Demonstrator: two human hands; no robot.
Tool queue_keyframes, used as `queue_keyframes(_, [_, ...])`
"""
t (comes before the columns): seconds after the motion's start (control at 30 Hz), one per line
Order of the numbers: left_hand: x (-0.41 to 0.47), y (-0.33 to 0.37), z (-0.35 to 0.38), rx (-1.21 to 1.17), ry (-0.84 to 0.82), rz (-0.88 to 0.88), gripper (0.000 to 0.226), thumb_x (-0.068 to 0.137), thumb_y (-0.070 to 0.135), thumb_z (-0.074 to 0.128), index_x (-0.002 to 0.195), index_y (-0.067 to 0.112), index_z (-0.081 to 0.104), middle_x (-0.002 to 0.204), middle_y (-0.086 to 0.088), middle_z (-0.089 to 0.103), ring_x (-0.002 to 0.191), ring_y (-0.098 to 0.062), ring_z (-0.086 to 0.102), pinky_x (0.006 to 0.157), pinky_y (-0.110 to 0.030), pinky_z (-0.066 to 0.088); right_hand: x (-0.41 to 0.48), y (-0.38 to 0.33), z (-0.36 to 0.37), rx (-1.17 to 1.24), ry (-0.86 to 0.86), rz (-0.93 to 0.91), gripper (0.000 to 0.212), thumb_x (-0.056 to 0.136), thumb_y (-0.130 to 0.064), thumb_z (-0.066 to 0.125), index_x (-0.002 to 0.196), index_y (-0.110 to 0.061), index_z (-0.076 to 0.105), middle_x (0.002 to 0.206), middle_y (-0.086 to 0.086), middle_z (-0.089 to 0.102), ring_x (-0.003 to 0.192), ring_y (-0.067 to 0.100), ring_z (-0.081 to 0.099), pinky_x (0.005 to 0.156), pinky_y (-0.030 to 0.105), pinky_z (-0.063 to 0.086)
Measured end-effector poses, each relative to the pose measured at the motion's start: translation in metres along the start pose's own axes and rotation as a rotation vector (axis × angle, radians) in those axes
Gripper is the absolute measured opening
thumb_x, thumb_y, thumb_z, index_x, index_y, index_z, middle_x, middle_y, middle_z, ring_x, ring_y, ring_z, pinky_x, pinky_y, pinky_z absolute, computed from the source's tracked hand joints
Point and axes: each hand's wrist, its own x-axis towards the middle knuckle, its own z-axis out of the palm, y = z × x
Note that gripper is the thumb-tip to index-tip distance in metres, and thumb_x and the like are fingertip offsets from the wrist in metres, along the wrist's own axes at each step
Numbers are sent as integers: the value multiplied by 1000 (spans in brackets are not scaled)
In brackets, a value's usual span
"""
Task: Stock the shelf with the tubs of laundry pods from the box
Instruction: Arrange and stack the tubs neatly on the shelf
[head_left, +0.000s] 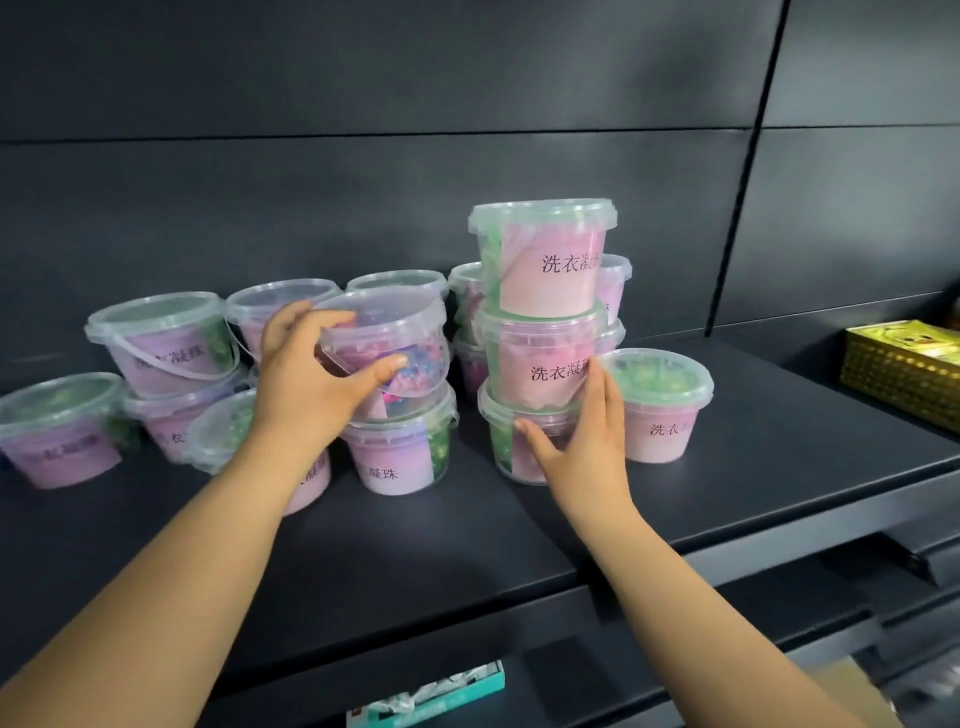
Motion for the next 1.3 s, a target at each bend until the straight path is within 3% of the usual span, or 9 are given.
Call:
queue_keyframes(0.2, [-2,3,-47,-235,-95,26,54,44,52,82,89,44,52,119,16,48,115,-7,51,99,-20,39,-17,-35,3,58,190,-322,72,77,-41,57,135,-2,41,133,4,35,126,16,30,108,7,15])
queue_keyframes(0.3, [-12,5,-63,-301,-149,14,46,45,43,74,87,44,53,115,11,55,93,5,58,82,-11,46,-17,-62,6,260,-113,-274,78,70,-49,65,136,-23,33,137,1,39,129,13,37,108,18,29])
queue_keyframes(0.4, [-23,4,-73,-180,-147,-39,56,37,60,81,85,47,55,118,7,56,106,-9,55,93,-28,45,-18,-85,14,521,-477,-99,91,64,-46,77,130,-42,15,131,-15,38,120,-6,42,100,13,36])
queue_keyframes(0.53, [-43,7,-88,0,-136,28,68,43,65,66,104,44,46,124,12,45,109,-3,46,95,-24,39,-24,-105,40,605,-655,-66,114,56,-41,83,143,-25,12,133,-12,44,121,-7,45,100,19,42])
queue_keyframes(0.7, [-60,-1,-128,-98,-194,40,63,39,81,62,99,73,42,123,30,47,107,0,56,90,-22,47,-18,-124,61,784,-626,-48,87,58,-25,80,132,-17,35,126,-4,54,112,-2,54,91,15,46])
queue_keyframes(0.83, [-60,-19,-164,3,-207,-4,63,38,90,53,98,71,47,113,36,50,100,9,55,78,-9,45,-31,-138,78,875,-910,2,67,56,-34,76,117,-22,51,112,-12,66,108,3,59,92,23,48])
queue_keyframes(1.0, [-77,-40,-196,-8,-306,-97,54,31,86,61,82,68,58,90,46,59,90,21,56,73,2,41,-46,-153,90,671,-1254,-33,39,70,-42,69,106,-37,53,102,-36,57,98,-17,51,85,8,40])
queue_keyframes(1.17, [-95,-88,-212,330,-136,-93,48,37,91,51,82,81,42,95,55,48,99,22,48,96,2,27,-48,-145,101,294,-956,-326,59,80,-30,69,134,-18,47,129,-15,41,124,-1,36,105,10,24])
queue_keyframes(1.3, [-95,-107,-208,369,-92,-149,53,47,44,85,86,63,55,104,29,48,112,-10,51,99,-12,26,-43,-129,112,111,-699,-355,62,86,-26,63,140,-15,37,149,-2,30,136,13,31,105,13,19])
